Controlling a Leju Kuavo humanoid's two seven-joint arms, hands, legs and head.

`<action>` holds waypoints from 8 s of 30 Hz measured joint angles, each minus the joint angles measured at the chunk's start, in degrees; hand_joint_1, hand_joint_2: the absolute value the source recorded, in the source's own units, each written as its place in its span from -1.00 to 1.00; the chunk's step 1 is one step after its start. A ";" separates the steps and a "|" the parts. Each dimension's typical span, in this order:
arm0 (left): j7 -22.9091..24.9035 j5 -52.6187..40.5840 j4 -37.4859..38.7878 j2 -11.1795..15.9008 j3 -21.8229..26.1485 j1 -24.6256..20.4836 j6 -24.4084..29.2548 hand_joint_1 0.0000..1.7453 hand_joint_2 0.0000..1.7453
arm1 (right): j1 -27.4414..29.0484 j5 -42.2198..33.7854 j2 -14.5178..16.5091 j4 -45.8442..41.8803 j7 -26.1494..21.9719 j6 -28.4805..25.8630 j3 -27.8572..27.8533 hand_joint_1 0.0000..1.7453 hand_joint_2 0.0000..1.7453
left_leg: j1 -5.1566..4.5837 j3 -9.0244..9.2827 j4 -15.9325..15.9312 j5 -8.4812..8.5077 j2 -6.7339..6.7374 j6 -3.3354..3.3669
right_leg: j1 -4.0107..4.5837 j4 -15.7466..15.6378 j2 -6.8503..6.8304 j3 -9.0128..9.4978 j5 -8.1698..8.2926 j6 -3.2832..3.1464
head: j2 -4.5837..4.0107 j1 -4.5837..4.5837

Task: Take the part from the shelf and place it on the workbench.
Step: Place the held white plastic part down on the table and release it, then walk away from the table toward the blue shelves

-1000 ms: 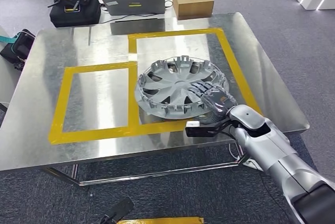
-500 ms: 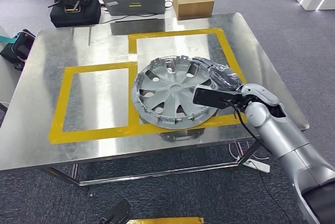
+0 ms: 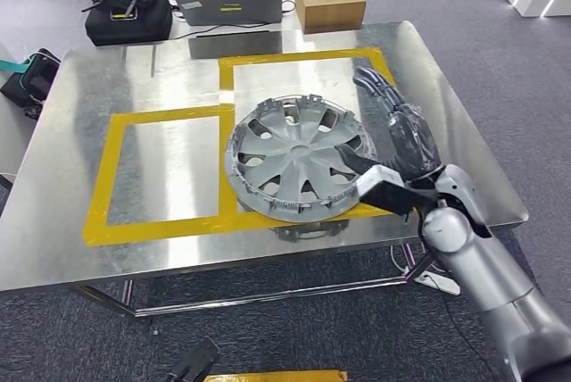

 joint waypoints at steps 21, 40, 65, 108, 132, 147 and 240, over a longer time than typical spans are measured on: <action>-1.34 7.61 0.00 -0.84 7.43 1.68 4.04 -1.00 -1.00 | 34.56 -11.61 3.38 -36.16 -14.84 -8.76 -24.57 -1.00 -1.00 | -0.26 0.06 0.18 -0.41 0.02 0.30 | -0.26 -0.32 0.13 0.22 0.00 0.31 | 0.00 0.00; -2.19 10.99 0.01 1.67 11.94 2.63 5.36 -1.00 -1.00 | 37.07 -11.25 4.29 -36.51 -13.80 -6.56 -26.66 -1.00 -1.00 | -0.11 -0.47 0.02 1.42 0.33 0.64 | 0.10 0.27 0.03 4.49 -3.63 0.38 | 0.01 0.03; -1.43 9.95 0.02 0.19 12.14 2.47 4.84 -1.00 -1.00 | 37.45 -10.62 4.29 -37.27 -12.22 -5.28 -27.00 -1.00 -1.00 | 0.71 -0.89 0.09 1.00 0.61 0.98 | -0.03 16.92 -0.24 -6.03 -7.72 1.22 | 0.00 -0.55; -1.14 8.07 0.00 0.09 12.07 2.26 4.49 -1.00 -1.00 | 38.53 -9.75 4.32 -38.08 -12.03 -5.24 -26.87 -1.00 -1.00 | 0.31 -0.71 -1.38 2.22 0.85 2.34 | 1.15 -2.35 -0.38 5.50 -2.67 -0.61 | 0.01 -0.64; -2.06 7.99 -0.02 0.30 11.80 1.99 5.09 -1.00 -1.00 | 39.09 -9.74 4.32 -38.33 -13.10 -4.94 -27.77 -1.00 -1.00 | 1.20 -3.48 -1.16 5.61 4.30 -1.66 | 0.45 -1.15 -2.33 6.16 -4.86 -0.39 | 0.00 -0.54; -1.51 6.81 -0.01 0.49 11.66 2.93 5.15 -1.00 -1.00 | 42.62 -9.83 5.27 -38.49 -15.37 -5.54 -28.17 -1.00 -1.00 | 1.51 0.11 -0.19 0.65 -1.05 -1.30 | 0.60 -0.82 4.62 2.94 -1.79 -0.75 | 0.00 -0.67; -0.26 4.89 -0.02 -0.41 11.20 2.37 4.38 -1.00 -1.00 | 41.91 -6.95 6.10 -36.40 -9.98 -0.31 -27.41 -1.00 -1.00 | 1.32 1.01 -0.34 0.17 -1.15 -0.62 | -0.09 -0.14 5.73 0.43 0.16 -0.12 | 0.00 -0.19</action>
